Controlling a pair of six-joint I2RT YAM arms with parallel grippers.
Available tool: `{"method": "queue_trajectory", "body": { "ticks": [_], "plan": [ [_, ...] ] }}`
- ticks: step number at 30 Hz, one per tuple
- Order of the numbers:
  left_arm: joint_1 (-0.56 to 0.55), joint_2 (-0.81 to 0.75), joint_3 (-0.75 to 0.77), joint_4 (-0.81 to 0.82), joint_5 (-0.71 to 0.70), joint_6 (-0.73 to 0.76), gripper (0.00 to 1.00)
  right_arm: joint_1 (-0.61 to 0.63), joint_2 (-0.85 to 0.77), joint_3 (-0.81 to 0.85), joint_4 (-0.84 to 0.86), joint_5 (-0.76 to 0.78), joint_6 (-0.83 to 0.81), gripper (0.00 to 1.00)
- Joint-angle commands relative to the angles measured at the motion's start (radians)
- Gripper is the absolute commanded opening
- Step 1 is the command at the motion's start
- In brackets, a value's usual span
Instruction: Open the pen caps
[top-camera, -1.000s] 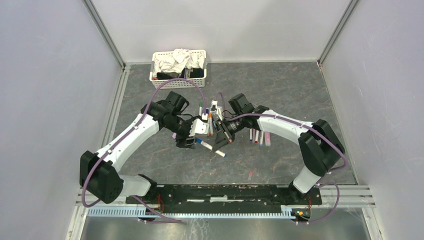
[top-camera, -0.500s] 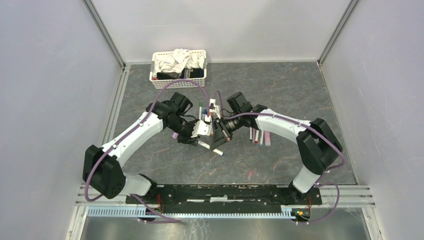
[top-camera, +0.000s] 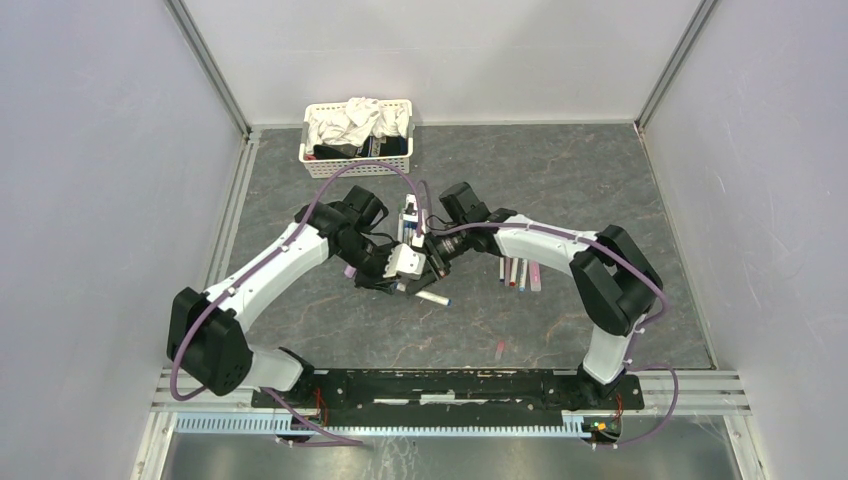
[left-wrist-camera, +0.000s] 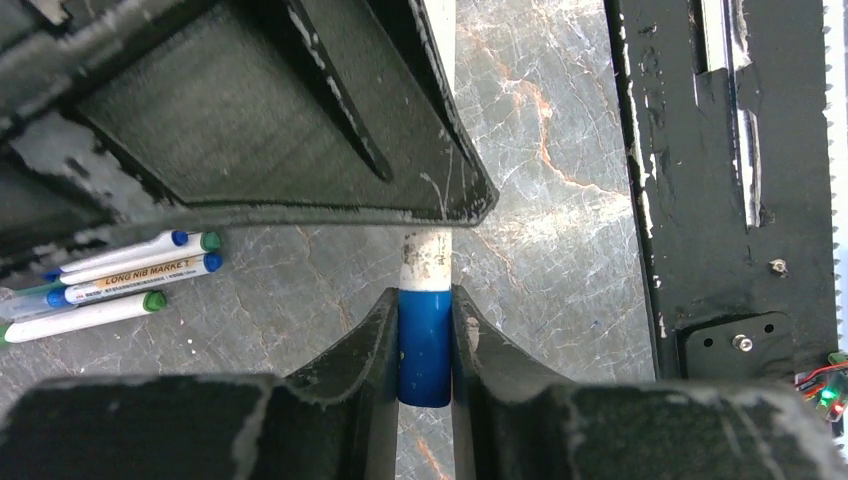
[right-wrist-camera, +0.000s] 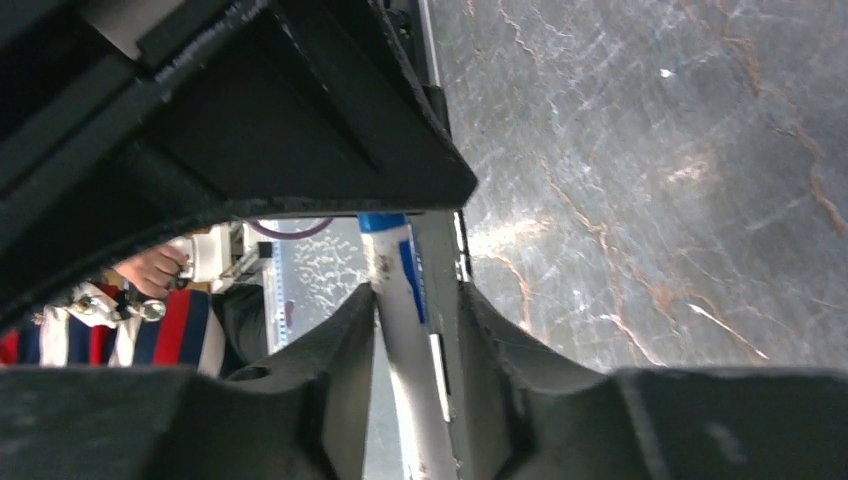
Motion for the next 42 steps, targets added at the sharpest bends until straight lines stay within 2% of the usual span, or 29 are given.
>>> {"method": "queue_trajectory", "body": {
  "ticks": [1,7,9,14,18,25,28,30,34,39,42],
  "plan": [
    [-0.006,0.001,0.043,0.003,0.018,0.024,0.02,0.012,0.020,0.048,0.065,-0.002,0.027,0.33],
    [0.004,0.008,0.036,0.019,-0.099,0.070,0.02,0.002,-0.024,-0.015,-0.015,0.048,-0.053,0.06],
    [0.044,0.020,0.048,0.013,-0.129,0.105,0.02,-0.009,-0.050,-0.047,-0.045,0.069,-0.079,0.00],
    [0.195,0.097,0.160,-0.060,-0.147,0.217,0.02,-0.048,-0.108,-0.115,-0.083,0.101,-0.124,0.00],
    [0.287,0.140,0.207,-0.071,-0.147,0.250,0.02,-0.074,-0.138,-0.132,-0.132,0.148,-0.164,0.00],
    [0.308,0.156,0.116,0.068,-0.096,0.147,0.02,-0.139,-0.146,-0.102,-0.200,0.253,-0.187,0.00],
    [0.307,0.174,0.068,0.171,-0.092,0.056,0.02,-0.172,-0.149,-0.079,-0.214,0.438,-0.148,0.00],
    [0.308,0.200,0.047,0.256,-0.100,-0.033,0.02,-0.182,-0.148,-0.063,-0.225,0.646,-0.103,0.00],
    [0.305,0.253,0.027,0.340,-0.100,-0.142,0.05,-0.182,-0.141,-0.074,-0.180,0.926,-0.025,0.00],
    [0.302,0.296,-0.021,0.429,-0.167,-0.179,0.13,-0.182,-0.114,-0.101,-0.114,1.129,0.042,0.00],
    [0.301,0.311,-0.052,0.463,-0.196,-0.182,0.17,-0.178,-0.092,-0.108,-0.078,1.201,0.067,0.00]
  ]
}}
